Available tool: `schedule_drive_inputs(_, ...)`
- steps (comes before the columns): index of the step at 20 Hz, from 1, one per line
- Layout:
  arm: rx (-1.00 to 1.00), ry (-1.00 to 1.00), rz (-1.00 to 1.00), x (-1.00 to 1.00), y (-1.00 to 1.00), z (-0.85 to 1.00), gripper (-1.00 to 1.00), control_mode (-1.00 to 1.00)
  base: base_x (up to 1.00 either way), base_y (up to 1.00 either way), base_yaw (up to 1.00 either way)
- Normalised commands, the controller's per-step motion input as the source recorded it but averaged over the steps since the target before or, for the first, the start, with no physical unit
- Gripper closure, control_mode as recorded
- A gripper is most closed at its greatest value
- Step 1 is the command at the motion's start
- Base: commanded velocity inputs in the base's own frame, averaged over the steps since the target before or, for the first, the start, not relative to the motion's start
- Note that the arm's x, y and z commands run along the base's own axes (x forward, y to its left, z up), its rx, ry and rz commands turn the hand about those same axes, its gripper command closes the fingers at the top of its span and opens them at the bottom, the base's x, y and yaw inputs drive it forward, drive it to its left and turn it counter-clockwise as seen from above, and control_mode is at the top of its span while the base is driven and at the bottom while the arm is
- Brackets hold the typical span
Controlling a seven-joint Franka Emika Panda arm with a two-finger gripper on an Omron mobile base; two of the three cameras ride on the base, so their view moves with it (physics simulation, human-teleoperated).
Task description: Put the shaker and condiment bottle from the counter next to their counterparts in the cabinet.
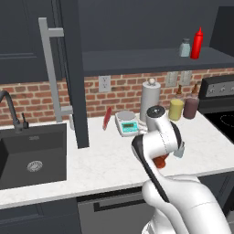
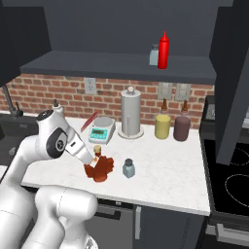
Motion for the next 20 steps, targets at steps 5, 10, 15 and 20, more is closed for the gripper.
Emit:
schedule_drive_inputs(5,0.0,0.0,-0.01,0.0,0.0,-0.34,-1.0,-1.0,0.0,0.0,0.0)
schedule_drive_inputs(10,0.0,0.0,-0.01,0.01,0.0,-0.25,-1.0,-1.0,0.0,0.0,0.0)
schedule_drive_inputs(15,0.0,0.0,-0.03,0.03,0.0,-0.11,-1.0,-1.0,0.0,0.0,0.0)
schedule_drive_inputs(20,0.0,0.0,-0.03,0.02,0.0,-0.04,-1.0,-1.0,0.0,0.0,0.0)
